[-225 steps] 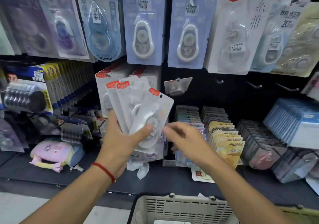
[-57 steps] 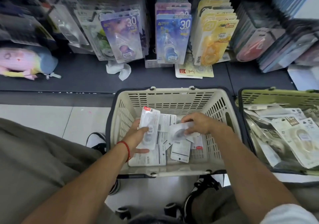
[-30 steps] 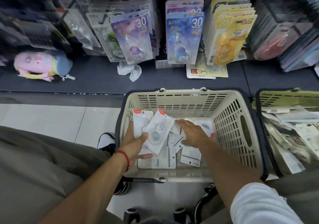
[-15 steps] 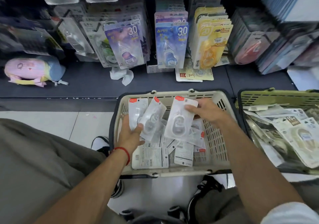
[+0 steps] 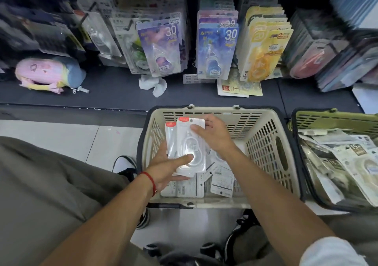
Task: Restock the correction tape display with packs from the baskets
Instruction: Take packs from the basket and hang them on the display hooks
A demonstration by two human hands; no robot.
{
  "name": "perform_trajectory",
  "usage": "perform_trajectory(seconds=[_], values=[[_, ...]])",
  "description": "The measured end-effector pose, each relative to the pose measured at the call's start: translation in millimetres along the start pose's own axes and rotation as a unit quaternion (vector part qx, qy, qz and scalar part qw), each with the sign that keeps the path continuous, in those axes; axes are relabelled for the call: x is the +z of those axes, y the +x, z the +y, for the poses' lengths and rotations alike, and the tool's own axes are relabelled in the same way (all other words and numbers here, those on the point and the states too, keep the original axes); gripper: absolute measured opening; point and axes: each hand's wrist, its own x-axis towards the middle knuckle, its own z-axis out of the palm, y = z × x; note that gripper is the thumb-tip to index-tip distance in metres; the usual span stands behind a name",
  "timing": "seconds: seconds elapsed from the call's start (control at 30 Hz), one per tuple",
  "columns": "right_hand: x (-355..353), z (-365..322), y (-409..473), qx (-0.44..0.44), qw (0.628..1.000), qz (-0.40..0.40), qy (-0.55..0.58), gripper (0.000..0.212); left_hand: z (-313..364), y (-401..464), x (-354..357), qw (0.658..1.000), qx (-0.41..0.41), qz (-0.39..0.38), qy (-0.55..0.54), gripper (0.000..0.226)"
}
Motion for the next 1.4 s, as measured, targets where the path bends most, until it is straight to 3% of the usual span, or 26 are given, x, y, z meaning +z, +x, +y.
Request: perform_trajectory(seconds=[0.07,0.13,0.2,0.27,0.37,0.47,0.6,0.67,0.83,1.0,1.1,1.2,1.3,1.4], values=[[-7,13,2,0.025,1.000,0.015,-0.006,0.007,-3,2,-2,1.000,0.010,0.023,0.010,0.083],[-34,37,4,0.065,0.987,0.064,-0.129,0.010,-4,4,-6,0.998,0.014,0.052,0.015,0.073],[-68,71,-1,0.136,0.918,0.041,-0.371,0.029,-6,5,-11,0.997,0.009,0.068,0.024,0.075],[-89,104,-11,0.199,0.844,-0.040,-0.496,0.062,-8,6,-12,0.997,0.004,0.069,0.035,0.075],[-94,131,-19,0.196,0.826,-0.070,-0.524,0.088,-10,7,-12,0.997,0.003,0.071,0.039,0.072],[-94,132,-13,0.201,0.785,-0.057,-0.584,0.093,-10,9,-10,0.996,0.000,0.075,0.039,0.072],[-100,131,-15,0.227,0.763,-0.074,-0.600,0.097,-7,12,-7,0.996,0.009,0.079,0.044,0.069],[-105,124,-17,0.206,0.780,-0.074,-0.586,0.085,-5,13,-5,0.996,0.018,0.076,0.046,0.071],[-133,50,-9,0.150,0.883,-0.020,-0.445,0.036,3,13,1,0.996,0.044,0.064,0.033,0.077],[-158,-80,-12,0.002,0.954,-0.077,-0.291,0.013,23,3,11,0.995,0.096,0.028,0.015,0.078],[-150,-149,-19,-0.040,0.955,-0.158,-0.249,0.012,42,-7,15,0.989,0.144,-0.001,0.018,0.074],[-117,-191,-18,-0.059,0.931,-0.207,-0.295,0.015,62,-21,14,0.986,0.141,-0.086,-0.009,0.071],[-75,-216,-16,-0.129,0.914,-0.140,-0.358,0.018,81,-37,11,0.976,0.165,-0.144,-0.004,0.071],[-46,-235,-17,-0.193,0.908,-0.071,-0.366,0.021,103,-50,14,0.968,0.201,-0.148,0.005,0.078]])
